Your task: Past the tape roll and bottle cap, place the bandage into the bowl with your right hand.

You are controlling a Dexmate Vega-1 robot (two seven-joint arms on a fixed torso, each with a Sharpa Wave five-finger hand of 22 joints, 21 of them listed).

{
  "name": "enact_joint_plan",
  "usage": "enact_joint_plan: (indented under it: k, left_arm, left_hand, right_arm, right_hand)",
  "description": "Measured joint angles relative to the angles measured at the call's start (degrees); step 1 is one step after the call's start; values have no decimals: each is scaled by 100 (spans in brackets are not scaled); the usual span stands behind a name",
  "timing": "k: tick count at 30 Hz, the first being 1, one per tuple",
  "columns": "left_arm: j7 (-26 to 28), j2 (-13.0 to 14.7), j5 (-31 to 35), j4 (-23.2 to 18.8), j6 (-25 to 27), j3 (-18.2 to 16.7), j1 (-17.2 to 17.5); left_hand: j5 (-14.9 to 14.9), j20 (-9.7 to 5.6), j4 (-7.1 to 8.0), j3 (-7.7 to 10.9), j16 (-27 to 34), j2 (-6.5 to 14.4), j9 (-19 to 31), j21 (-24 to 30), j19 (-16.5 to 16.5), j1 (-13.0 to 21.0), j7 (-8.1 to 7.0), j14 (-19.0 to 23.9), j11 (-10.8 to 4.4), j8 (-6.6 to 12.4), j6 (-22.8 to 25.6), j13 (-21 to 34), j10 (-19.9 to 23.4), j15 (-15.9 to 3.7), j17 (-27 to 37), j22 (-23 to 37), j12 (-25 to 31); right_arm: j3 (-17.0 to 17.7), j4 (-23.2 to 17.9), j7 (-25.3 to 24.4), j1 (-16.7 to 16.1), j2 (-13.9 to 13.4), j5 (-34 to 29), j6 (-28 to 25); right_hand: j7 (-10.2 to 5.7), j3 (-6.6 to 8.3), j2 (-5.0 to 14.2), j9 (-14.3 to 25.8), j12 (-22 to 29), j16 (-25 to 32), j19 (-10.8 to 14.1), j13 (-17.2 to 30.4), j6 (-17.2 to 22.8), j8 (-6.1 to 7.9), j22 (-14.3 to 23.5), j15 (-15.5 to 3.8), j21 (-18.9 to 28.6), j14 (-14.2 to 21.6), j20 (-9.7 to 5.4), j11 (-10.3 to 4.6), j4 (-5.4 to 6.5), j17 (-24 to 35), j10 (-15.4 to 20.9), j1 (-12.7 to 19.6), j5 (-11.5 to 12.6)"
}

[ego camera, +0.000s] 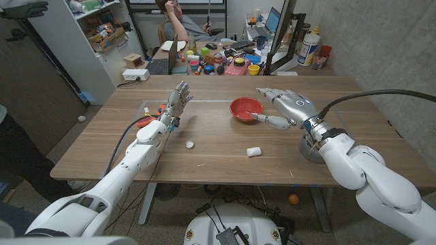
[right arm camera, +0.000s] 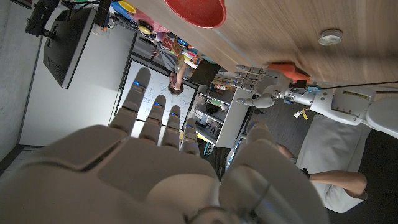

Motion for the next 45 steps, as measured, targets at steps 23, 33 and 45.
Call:
enact_joint_plan:
  k: [23,33,45]
  left_arm:
    - [-38,-44,32,132,23,48,-93]
    - [-80,-78,44,229,21,59,-161]
    - [-92,-79,87,214,14,64,-184]
  left_hand:
    - [0,0,0,0,0,0,0,0,0,0,0,0,0,0,0,0,0,0,0,0,0]
    - [0,0,0,0,0,0,0,-39,0,0,0,0,0,0,0,0,0,0,0,0,0]
    - [0,0,0,0,0,0,0,-39,0,0,0,0,0,0,0,0,0,0,0,0,0]
  right_arm:
    - [-593,210,513,236,-88,-279,-307]
    - [-792,312,641,367,-104,-450,-336]
    - [-1039,545,665,517,-126,-581,-267]
  right_hand:
    - [69,39,-194,0,0,-22,196,0,-280,-23,1,-156,-233,-56,-55,-134,-355,1,-193,652,141]
    - [71,86,-186,0,0,-22,266,0,-338,-22,1,-258,-314,-52,-125,-186,-401,2,-245,960,195]
    - [30,110,-194,0,0,-22,378,0,-379,4,2,-309,-378,-22,-134,-206,-425,2,-265,1218,238]
